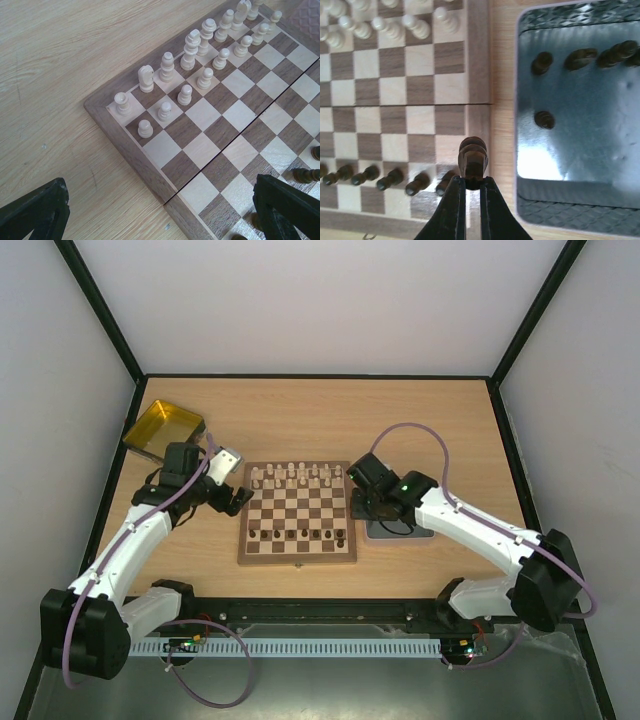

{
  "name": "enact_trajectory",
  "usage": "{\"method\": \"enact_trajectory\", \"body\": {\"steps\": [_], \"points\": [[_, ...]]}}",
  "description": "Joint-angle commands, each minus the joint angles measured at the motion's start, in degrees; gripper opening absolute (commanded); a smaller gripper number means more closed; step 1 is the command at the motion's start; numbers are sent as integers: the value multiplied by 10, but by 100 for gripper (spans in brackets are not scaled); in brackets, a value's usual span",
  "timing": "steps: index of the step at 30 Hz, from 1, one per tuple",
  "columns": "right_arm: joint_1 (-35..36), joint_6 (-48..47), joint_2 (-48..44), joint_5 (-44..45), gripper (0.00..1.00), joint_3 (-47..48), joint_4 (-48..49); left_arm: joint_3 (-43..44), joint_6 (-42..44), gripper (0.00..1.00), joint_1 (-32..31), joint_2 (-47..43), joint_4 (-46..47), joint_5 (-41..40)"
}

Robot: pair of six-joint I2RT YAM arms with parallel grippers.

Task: Set up the chess pieces on the board
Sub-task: Place the chess piece on the chessboard.

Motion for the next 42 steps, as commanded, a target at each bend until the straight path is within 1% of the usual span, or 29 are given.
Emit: {"method": "enact_trajectory", "body": {"steps": [1, 12, 17, 23, 38, 42], "points": [[42, 26, 13, 15, 2, 35, -33, -7, 1, 100, -3, 3, 4, -3], [142, 47, 66, 16, 2, 102, -81, -7, 2, 100, -5, 0, 3, 0], [168, 42, 95, 4, 2, 132, -110, -6, 2, 100, -8, -1, 2, -1], [176, 40, 118, 6, 3, 143, -125, -6, 3, 100, -8, -5, 2, -4], [177, 39, 142, -8, 5, 105, -88, -7, 3, 99, -9, -4, 2, -4], [178, 37, 148, -12, 7, 93, -71, -7, 3, 100, -9, -4, 2, -4]]}}
